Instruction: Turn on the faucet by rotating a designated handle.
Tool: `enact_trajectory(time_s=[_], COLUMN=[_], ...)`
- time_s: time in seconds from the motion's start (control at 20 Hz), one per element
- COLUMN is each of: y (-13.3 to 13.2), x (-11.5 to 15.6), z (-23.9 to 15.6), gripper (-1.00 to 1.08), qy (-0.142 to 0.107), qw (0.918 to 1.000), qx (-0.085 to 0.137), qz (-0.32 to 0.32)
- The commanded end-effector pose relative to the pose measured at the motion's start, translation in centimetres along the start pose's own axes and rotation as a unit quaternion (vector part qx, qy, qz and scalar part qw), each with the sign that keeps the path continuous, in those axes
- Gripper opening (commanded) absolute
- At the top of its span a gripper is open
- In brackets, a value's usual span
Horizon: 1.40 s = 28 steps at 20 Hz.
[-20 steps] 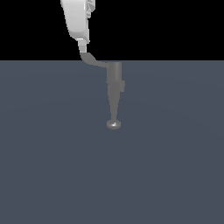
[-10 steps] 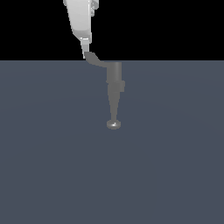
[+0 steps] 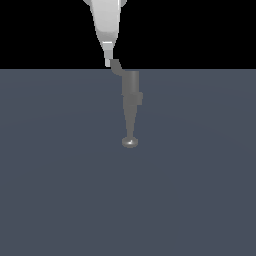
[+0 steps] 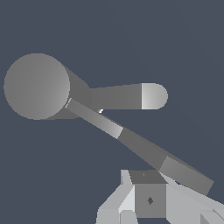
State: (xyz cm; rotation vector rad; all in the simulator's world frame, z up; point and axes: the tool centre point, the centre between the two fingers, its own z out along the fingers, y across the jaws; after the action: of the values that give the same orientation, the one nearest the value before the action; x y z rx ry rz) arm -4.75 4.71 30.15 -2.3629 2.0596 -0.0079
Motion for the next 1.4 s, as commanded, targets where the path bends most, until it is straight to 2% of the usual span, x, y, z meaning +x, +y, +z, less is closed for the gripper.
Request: enact_trajectory(time_s=[0.0,0.25,0.35,1.1,1.15,1.2,1.35], y=[1.0,2.5,2.0,2.1,2.1,1.6,0.8], x=[1.3,2.8,1.9,11.6,11.6,9.1,10.1], z=[0.2,0.2,0.0,0.2,0.2,0.0,0.1], gripper=[-1.0,-1.0,-1.0,-1.0,-1.0,-1.0,-1.0], qy=[0.0,0.0,0.0,0.0,0.0,0.0,0.0], qw=[1.0,1.0,1.0,1.0,1.0,0.9999,0.9999], qx=[-0.003,-0.004,-0.001,-0.004,-0.004,-0.003,-0.003], qz=[0.006,0.006,0.0,0.006,0.006,-0.013,-0.01])
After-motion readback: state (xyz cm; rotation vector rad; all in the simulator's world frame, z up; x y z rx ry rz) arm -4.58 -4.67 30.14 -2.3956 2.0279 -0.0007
